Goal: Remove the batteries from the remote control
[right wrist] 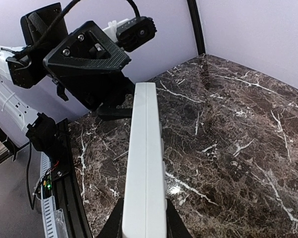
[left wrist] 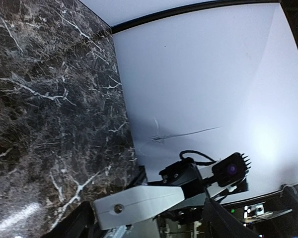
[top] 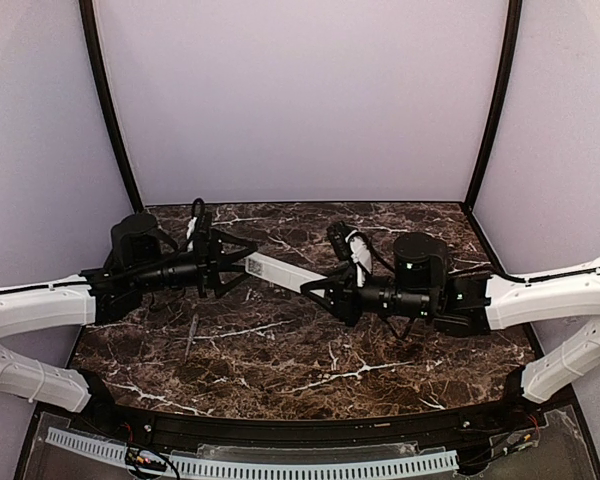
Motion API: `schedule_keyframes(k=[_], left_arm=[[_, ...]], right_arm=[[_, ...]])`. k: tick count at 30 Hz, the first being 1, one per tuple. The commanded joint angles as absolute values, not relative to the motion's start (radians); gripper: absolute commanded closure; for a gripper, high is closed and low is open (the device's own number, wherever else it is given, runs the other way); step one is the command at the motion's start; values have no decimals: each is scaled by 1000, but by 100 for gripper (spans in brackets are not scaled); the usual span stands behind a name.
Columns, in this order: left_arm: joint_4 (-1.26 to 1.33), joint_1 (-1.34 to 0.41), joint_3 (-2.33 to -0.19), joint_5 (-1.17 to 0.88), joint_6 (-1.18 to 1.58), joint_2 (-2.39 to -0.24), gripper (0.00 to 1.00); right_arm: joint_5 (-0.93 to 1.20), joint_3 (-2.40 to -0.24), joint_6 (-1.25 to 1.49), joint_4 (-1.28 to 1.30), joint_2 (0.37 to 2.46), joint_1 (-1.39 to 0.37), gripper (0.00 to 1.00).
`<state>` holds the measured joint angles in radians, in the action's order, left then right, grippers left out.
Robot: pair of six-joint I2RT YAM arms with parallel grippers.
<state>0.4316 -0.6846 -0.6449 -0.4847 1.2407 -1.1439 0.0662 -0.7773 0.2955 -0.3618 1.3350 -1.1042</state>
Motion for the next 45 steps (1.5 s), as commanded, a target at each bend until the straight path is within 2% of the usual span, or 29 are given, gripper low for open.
schedule_keyframes(k=[1, 11, 20, 22, 30, 39, 45], left_arm=[[233, -678, -675, -457, 978, -1075, 24], [-167, -676, -855, -483, 501, -1010, 22], [-414, -676, -1088, -598, 280, -1145, 4], [-401, -676, -1102, -690, 257, -1170, 2], [-95, -677, -1035, -1048, 324, -1201, 3], [-6, -677, -1003, -1110, 343, -1214, 5], [80, -676, -1001, -1096, 404, -1282, 12]], right_arm=[[165, -808, 348, -235, 1272, -1082, 100], [454, -787, 474, -140, 1123, -909, 100], [761, -837, 516, -114, 1146, -823, 100], [789, -834, 517, -128, 1158, -822, 100], [908, -786, 581, -315, 1185, -822, 100], [901, -778, 622, -436, 1239, -822, 100], [900, -808, 630, -473, 1300, -823, 100]])
